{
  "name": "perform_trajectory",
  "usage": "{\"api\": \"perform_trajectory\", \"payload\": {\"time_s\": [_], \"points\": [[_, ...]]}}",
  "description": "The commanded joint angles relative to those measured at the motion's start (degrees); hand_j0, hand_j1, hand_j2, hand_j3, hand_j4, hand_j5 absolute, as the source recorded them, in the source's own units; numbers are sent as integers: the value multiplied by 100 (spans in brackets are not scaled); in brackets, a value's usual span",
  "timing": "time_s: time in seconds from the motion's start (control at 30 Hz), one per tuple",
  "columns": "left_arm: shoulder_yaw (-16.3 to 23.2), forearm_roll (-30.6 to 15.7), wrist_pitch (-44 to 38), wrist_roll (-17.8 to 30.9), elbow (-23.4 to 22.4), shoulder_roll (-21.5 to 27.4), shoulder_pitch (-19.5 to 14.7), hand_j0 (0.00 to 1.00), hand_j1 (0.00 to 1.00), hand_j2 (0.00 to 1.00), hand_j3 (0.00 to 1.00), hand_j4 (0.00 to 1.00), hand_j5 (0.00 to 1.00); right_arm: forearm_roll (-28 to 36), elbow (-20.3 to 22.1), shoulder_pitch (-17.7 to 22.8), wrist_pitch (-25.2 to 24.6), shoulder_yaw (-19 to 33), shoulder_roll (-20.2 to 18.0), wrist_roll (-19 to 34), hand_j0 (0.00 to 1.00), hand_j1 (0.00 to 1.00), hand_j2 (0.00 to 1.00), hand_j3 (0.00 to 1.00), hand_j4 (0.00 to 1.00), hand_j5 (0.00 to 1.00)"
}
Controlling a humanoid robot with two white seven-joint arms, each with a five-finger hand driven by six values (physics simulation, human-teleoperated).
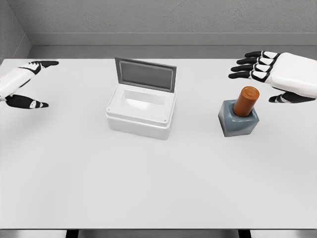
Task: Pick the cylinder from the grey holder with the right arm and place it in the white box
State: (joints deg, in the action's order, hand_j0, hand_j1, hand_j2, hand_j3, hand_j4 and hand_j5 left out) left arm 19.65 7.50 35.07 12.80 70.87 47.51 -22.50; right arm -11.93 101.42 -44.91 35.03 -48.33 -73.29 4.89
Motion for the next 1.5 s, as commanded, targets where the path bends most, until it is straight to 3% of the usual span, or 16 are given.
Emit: {"api": "perform_trajectory", "payload": {"time_s": [0.0,0.03,0.13,0.2,0.23,0.3,0.37,0.43,0.53,1.0,1.33,1.47], "points": [[31,-108,-7,30,14,-49,0,100,100,100,100,100,100,-72,0,0,-3,-10,-62,-15,100,100,100,100,100,100],[39,-485,-7,170,6,-49,0,100,100,100,100,100,100,-152,0,0,-3,-10,-106,-59,100,100,100,100,100,100],[39,-1576,-7,1681,5,-259,-9,100,100,100,100,100,100,-117,0,-9,-3,-10,-115,-59,100,100,100,100,100,100],[39,-1620,-7,1796,5,-303,-26,100,100,100,100,100,100,-117,0,-123,-3,-10,-80,-41,100,100,100,100,100,100],[39,-1698,-7,1805,5,-374,-44,100,100,100,100,100,100,-178,0,-403,-3,-28,-53,116,100,100,100,100,100,100],[48,-2445,-7,2220,23,-479,-61,100,100,100,100,100,100,137,-9,-782,-3,-28,-27,1610,100,100,100,100,100,100],[57,-3289,-7,2220,49,-497,-167,100,100,100,100,100,100,279,-9,-1019,-3,-36,105,2621,100,100,100,100,100,100],[48,-3439,-53,2220,49,-497,-255,100,100,100,100,100,100,243,-9,-1064,-3,-45,351,3011,100,100,100,100,100,100],[39,-3808,-887,2220,49,-506,-334,100,100,100,100,100,100,68,-132,-1116,-3,-54,606,3011,99,99,99,99,99,99],[31,-3808,-1178,2220,-30,-699,-431,100,100,100,100,100,100,-1154,-914,-1204,-3,-485,1573,3011,99,99,99,99,99,99],[48,-3799,-1187,2220,-47,-769,-431,100,100,100,100,100,100,-1268,-1142,-1204,-3,-722,1722,3011,97,97,97,97,97,97],[48,-3800,-1178,2220,-47,-769,-431,100,100,100,100,100,100,-1339,-1160,-1204,-3,-757,1722,3011,92,92,92,92,92,92]]}}
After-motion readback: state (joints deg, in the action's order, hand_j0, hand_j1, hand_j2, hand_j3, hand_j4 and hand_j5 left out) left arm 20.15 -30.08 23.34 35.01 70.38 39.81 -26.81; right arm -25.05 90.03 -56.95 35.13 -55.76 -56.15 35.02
